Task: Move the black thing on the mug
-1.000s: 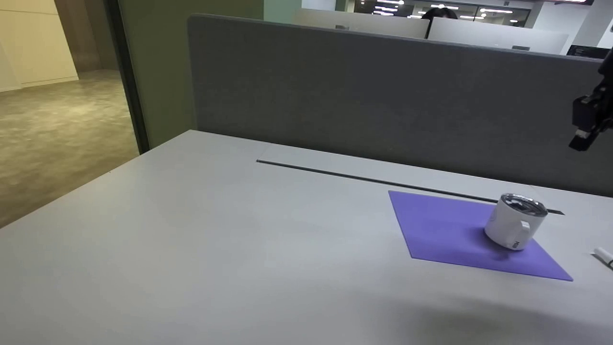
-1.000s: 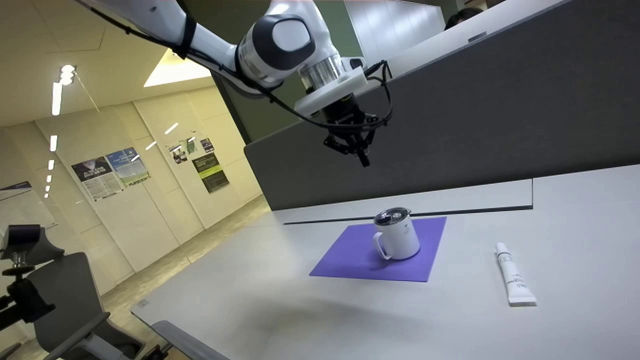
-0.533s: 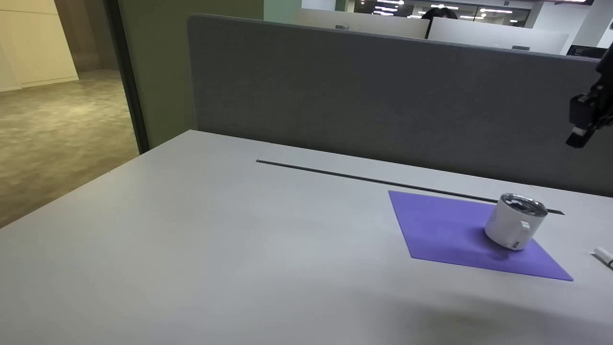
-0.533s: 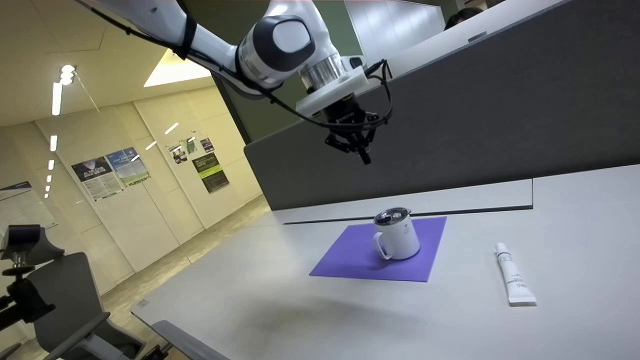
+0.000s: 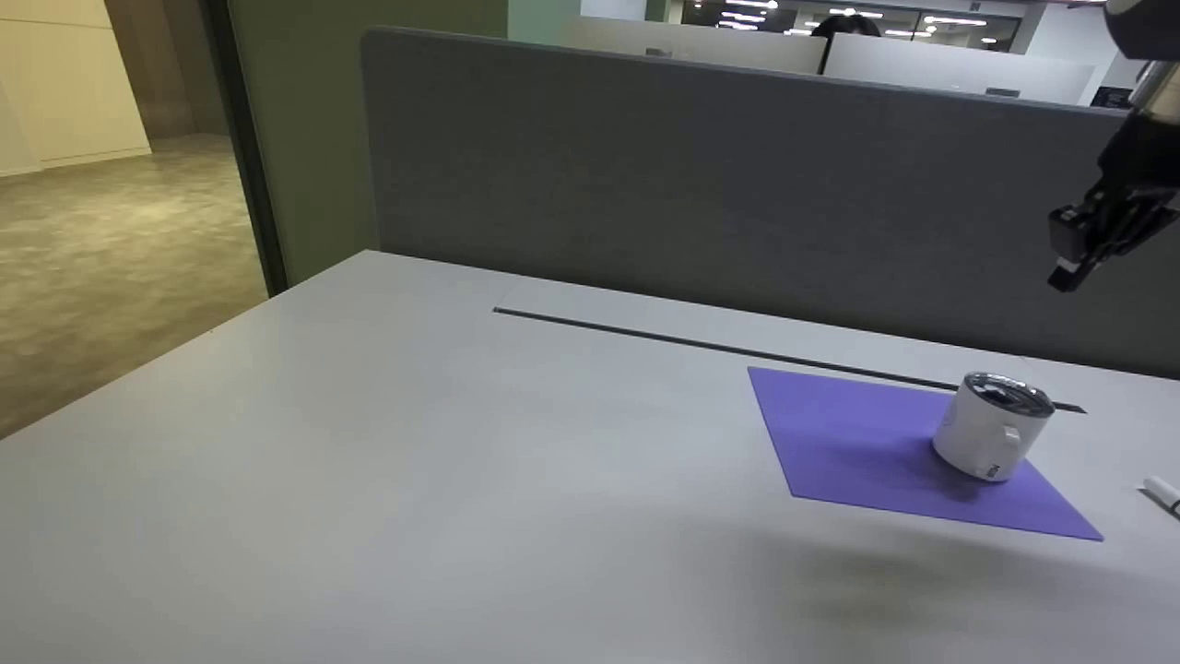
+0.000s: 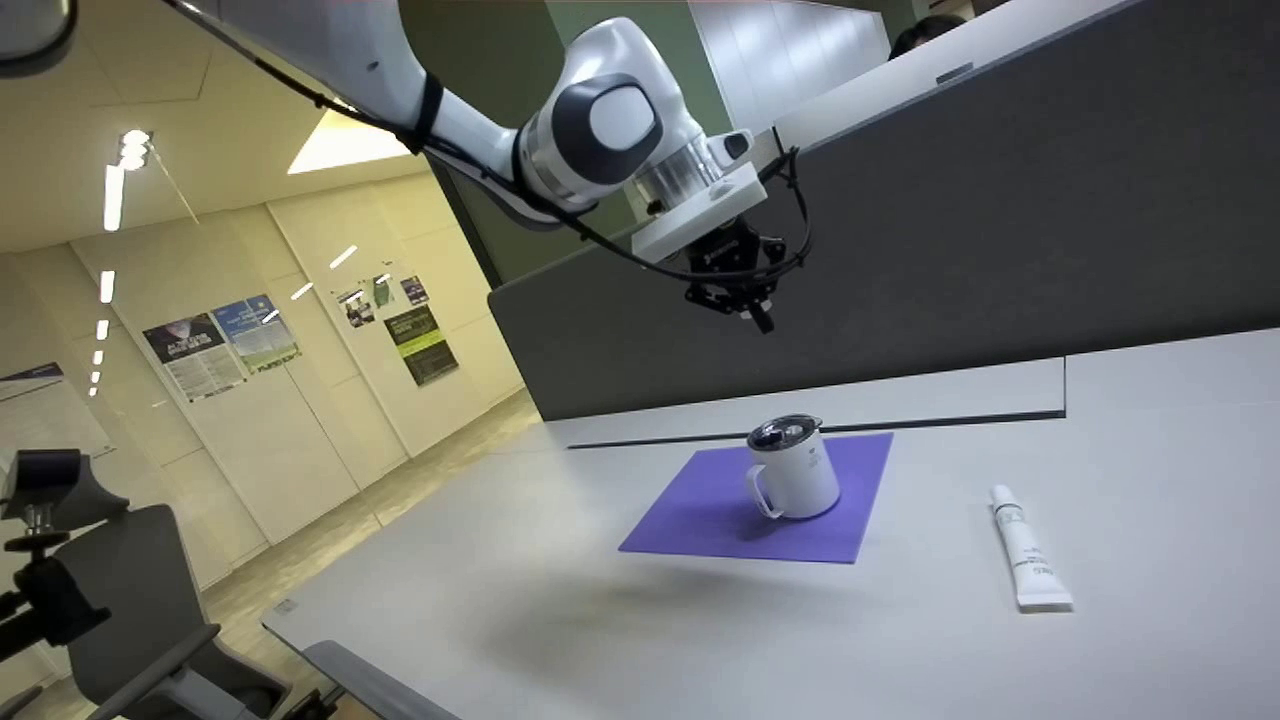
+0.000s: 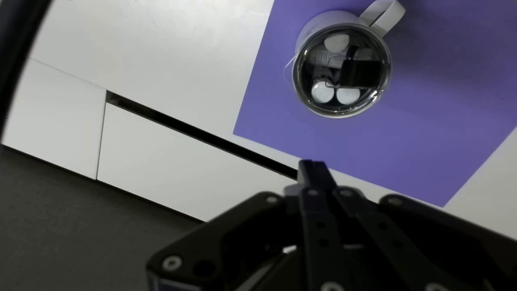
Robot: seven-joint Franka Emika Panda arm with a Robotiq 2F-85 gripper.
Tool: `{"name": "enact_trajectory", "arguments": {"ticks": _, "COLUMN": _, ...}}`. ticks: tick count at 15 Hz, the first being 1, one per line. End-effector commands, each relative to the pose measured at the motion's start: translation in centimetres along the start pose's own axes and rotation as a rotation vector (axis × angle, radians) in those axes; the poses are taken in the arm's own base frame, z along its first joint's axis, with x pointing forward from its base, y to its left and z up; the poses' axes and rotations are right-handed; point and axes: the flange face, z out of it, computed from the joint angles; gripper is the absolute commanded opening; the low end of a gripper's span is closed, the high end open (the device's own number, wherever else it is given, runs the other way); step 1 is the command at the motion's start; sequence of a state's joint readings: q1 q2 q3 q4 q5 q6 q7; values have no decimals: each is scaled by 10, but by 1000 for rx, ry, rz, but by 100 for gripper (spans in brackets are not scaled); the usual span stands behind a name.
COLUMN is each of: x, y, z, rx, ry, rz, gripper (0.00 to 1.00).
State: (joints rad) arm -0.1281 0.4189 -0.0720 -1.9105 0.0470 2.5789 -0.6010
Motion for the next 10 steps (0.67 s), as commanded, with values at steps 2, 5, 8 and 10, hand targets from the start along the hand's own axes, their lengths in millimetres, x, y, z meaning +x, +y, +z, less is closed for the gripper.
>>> {"name": "enact_trajectory", "arguments": {"ticks": 2, "x": 15, "y": 5, "z": 30, "rx": 57, "ry": -80, "rz": 38, "gripper": 0}}
{"name": "enact_trajectory", "arguments": {"ticks": 5, "x": 16, "y": 0, "z": 51, "rx": 124, "ry": -148, "rz": 39, "gripper": 0}}
{"name": "enact_trajectory", "arguments": {"ticks": 8, "x": 16, "y": -2, "z": 70, "rx": 148, "ry": -182, "rz": 42, "gripper": 0}}
{"name": "enact_trajectory", "arguments": {"ticks": 10, "x": 14, "y": -2, "z": 85, "rx": 159, "ry": -199, "rz": 47, "gripper": 0}}
